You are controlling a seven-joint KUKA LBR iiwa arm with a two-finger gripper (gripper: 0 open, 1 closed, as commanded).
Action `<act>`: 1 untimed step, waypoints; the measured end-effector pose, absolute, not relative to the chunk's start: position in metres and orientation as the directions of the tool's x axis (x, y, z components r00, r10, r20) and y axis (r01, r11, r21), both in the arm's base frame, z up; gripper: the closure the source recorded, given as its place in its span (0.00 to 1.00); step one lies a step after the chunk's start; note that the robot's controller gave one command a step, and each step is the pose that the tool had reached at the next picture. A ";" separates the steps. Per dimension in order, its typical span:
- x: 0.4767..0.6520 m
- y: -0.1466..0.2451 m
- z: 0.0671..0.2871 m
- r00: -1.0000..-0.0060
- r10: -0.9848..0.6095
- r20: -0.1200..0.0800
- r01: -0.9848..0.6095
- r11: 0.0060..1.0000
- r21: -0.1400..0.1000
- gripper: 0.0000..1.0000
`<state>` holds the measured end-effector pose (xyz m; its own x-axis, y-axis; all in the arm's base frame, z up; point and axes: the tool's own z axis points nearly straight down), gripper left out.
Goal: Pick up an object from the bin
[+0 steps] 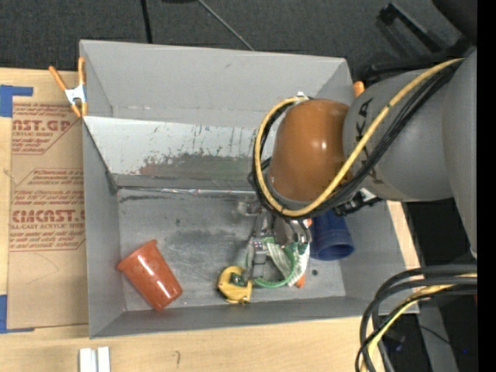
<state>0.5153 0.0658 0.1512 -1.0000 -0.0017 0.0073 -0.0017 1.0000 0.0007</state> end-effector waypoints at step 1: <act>0.517 0.065 0.156 -1.000 -0.001 -0.001 -0.001 1.000 0.001 0.00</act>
Offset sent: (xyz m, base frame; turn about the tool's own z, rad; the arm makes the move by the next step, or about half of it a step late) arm -0.0266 -0.0492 -0.0730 -0.3125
